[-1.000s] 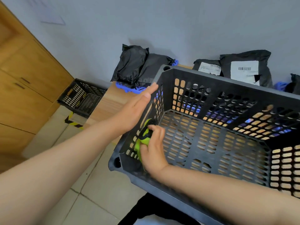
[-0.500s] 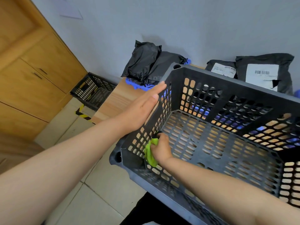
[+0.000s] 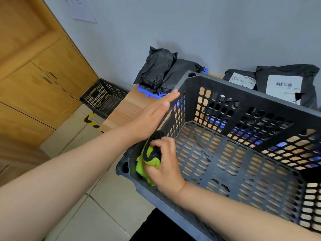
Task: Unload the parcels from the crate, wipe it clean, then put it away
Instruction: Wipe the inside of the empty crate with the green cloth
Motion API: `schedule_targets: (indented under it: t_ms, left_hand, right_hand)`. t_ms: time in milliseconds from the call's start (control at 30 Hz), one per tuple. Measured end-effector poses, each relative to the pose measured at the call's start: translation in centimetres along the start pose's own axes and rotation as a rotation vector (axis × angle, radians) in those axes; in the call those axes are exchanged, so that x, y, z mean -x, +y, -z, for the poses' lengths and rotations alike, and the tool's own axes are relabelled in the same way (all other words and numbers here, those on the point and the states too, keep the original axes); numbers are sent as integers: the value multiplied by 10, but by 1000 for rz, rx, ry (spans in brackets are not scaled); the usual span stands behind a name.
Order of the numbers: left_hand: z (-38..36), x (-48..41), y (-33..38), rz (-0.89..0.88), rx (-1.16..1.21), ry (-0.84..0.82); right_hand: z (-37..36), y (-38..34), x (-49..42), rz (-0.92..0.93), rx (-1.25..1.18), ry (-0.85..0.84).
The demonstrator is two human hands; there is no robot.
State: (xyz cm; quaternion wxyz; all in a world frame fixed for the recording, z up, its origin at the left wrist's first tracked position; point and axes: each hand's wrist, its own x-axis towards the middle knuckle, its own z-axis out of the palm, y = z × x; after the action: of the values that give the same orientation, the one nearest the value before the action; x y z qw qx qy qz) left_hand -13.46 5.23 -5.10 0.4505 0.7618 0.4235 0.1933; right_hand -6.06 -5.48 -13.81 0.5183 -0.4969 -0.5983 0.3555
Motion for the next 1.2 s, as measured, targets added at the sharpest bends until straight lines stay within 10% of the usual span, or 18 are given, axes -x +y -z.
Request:
schedule_targets:
  t_ms: [733,1200]
  left_hand:
    - [0,1,1,39,-93,7]
    - [-1,4,5,49,-37,7]
  right_hand:
    - [-4,73,11,-573,279,-421]
    - [24,-6,14,-233,-6,-379]
